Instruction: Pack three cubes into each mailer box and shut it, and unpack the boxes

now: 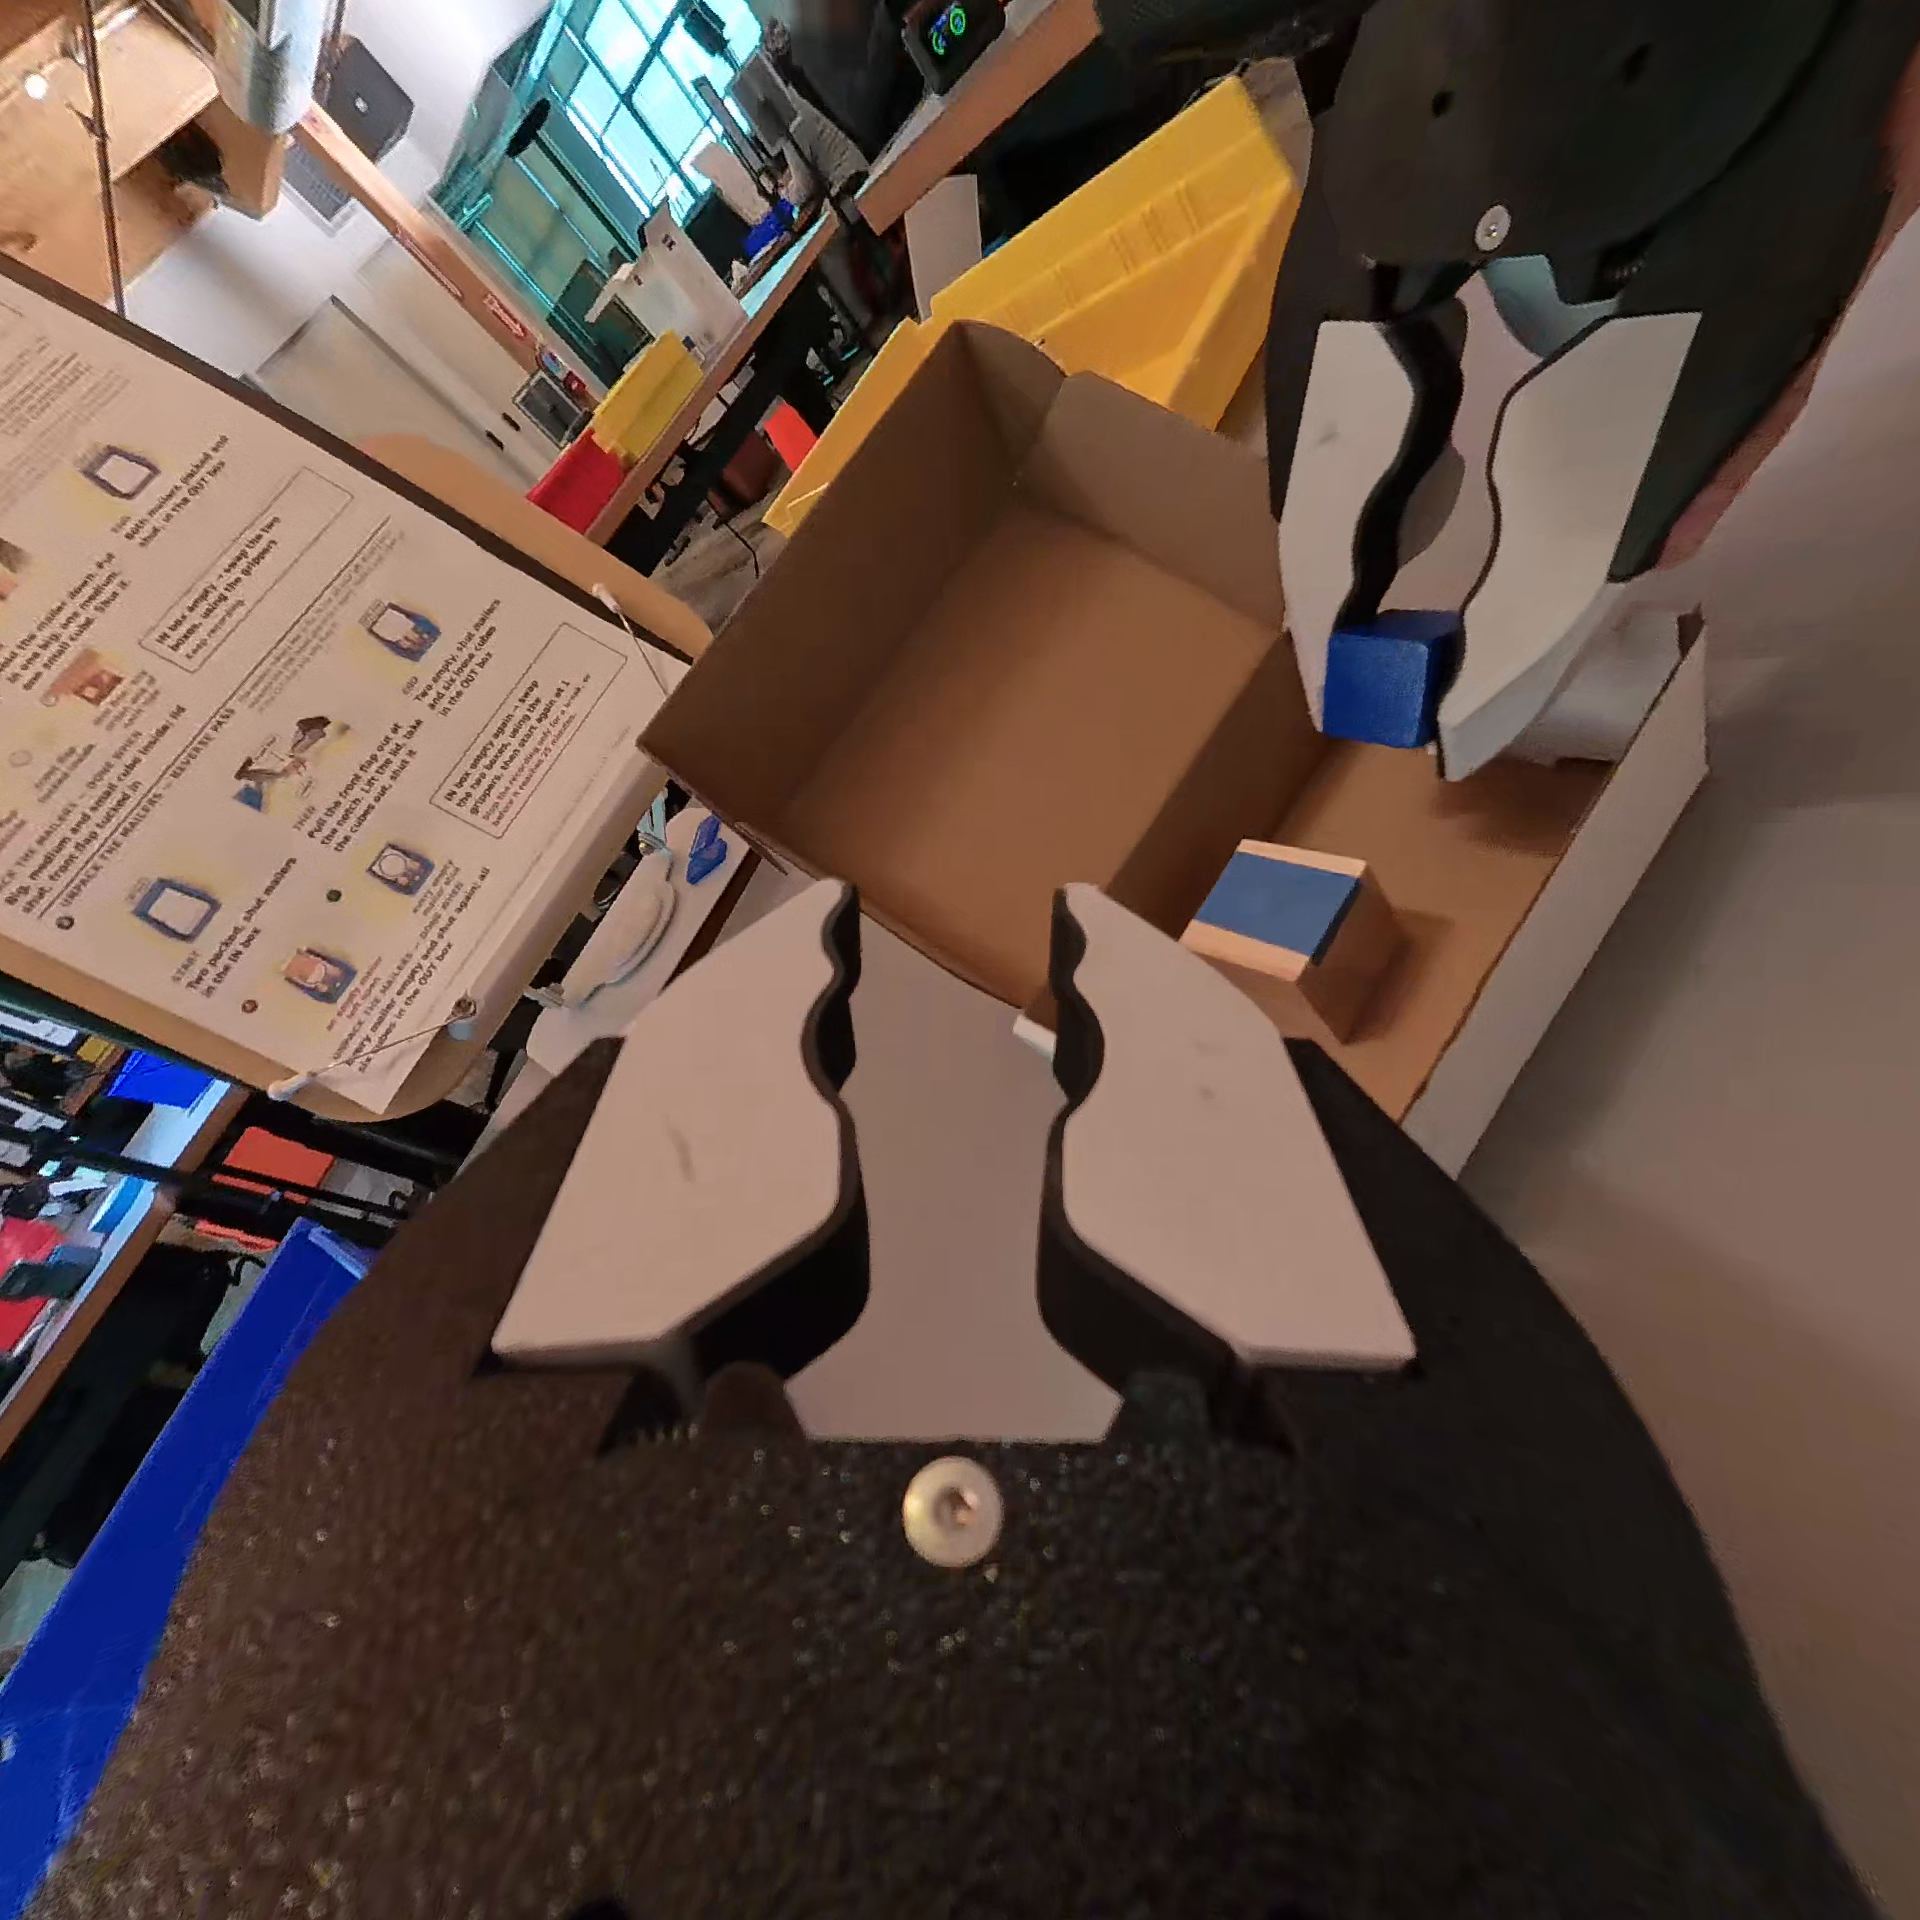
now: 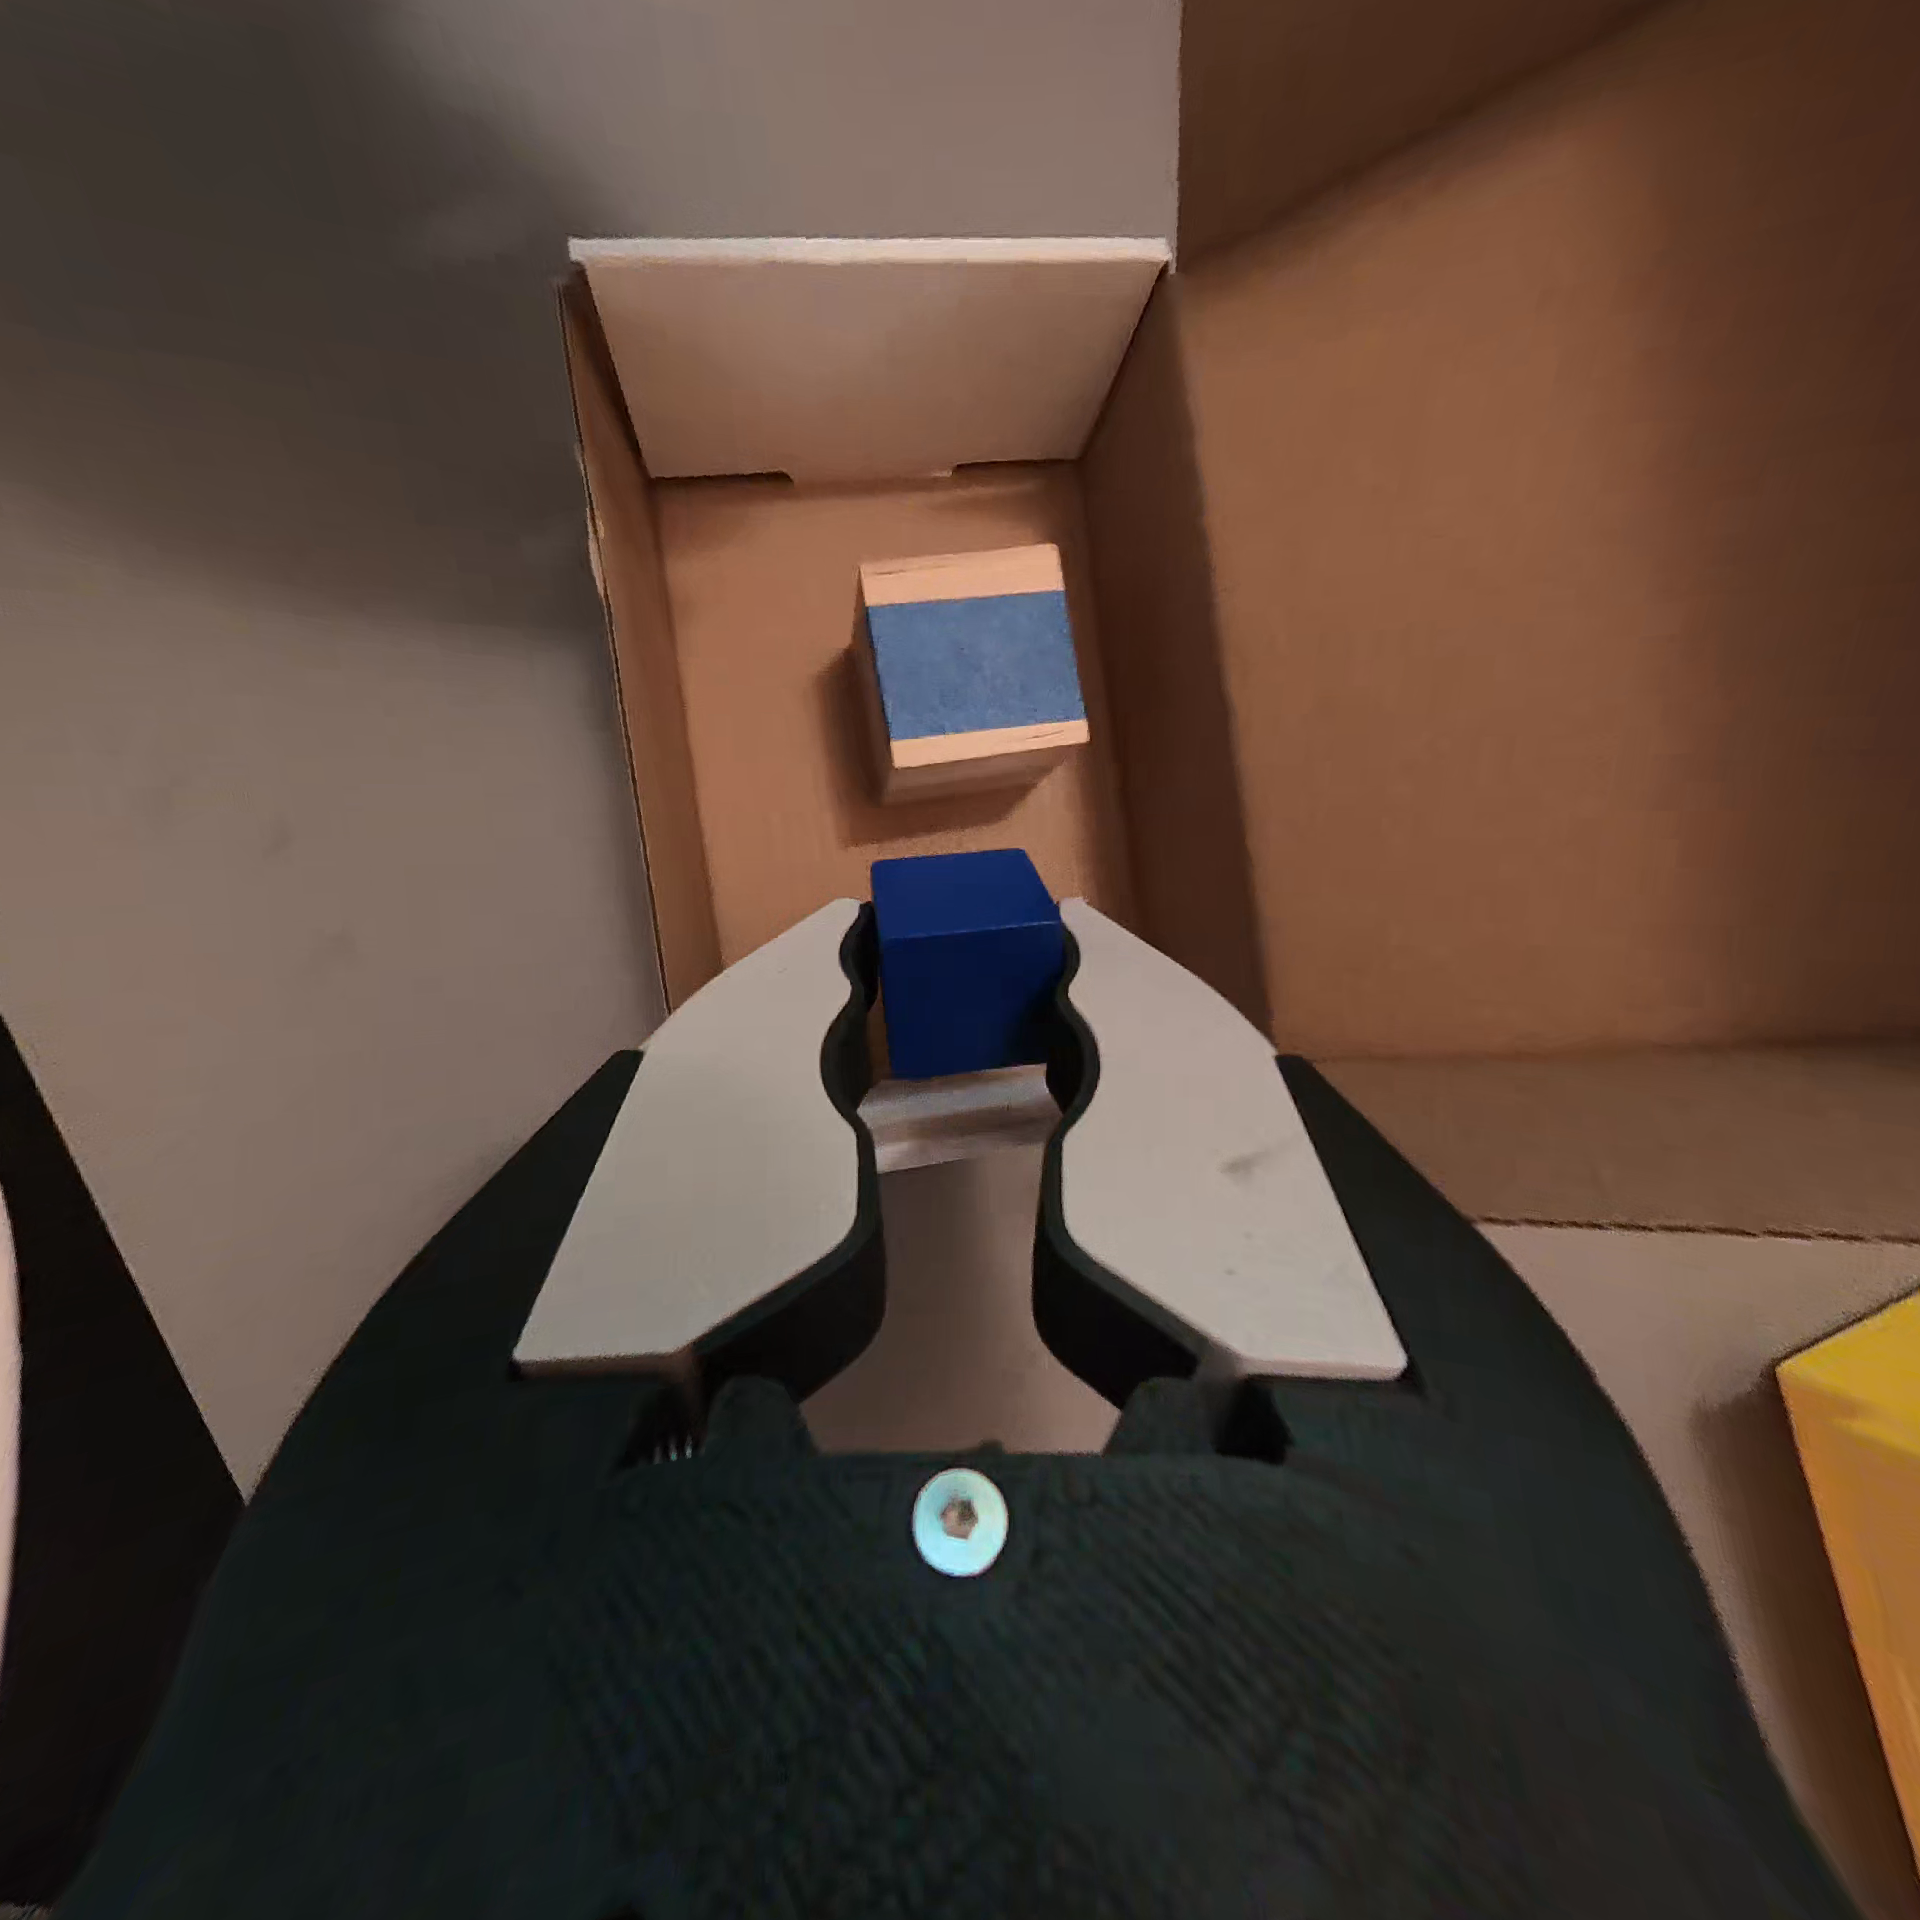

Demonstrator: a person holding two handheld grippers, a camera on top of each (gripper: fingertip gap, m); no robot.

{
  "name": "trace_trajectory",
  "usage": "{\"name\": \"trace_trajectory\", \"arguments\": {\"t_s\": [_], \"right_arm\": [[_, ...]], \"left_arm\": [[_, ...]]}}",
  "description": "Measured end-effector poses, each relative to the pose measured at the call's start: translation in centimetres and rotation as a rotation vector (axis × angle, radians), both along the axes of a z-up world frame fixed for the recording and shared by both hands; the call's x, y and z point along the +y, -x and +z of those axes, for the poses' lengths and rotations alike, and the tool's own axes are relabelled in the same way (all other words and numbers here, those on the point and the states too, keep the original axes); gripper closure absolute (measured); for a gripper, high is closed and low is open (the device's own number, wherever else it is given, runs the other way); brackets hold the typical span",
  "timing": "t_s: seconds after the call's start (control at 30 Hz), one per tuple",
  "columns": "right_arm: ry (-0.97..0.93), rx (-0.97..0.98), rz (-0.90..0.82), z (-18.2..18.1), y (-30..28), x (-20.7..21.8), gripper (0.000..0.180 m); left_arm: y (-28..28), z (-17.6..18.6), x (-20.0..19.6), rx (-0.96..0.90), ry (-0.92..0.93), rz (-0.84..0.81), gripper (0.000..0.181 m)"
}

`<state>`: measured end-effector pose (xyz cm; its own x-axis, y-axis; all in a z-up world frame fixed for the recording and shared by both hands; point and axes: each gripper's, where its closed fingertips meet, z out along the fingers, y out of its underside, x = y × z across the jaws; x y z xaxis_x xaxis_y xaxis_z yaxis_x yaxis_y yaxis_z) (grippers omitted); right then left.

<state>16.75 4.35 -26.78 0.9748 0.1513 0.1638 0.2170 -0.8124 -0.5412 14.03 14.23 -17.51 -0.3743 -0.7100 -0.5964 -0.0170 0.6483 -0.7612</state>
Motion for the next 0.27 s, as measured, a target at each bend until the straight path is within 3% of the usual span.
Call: {"name": "trace_trajectory", "arguments": {"t_s": [0.13,0.27], "right_arm": [[-0.040,-0.025,-0.002,0.5,-0.3,0.3,0.150],[-0.061,-0.040,0.018,0.6,-0.1,0.4,0.138]], "left_arm": [[0.1,0.8,0.4,-0.010,0.118,-0.001,0.147],[0.2,1.7,2.1,-0.028,0.231,0.043,0.148]]}}
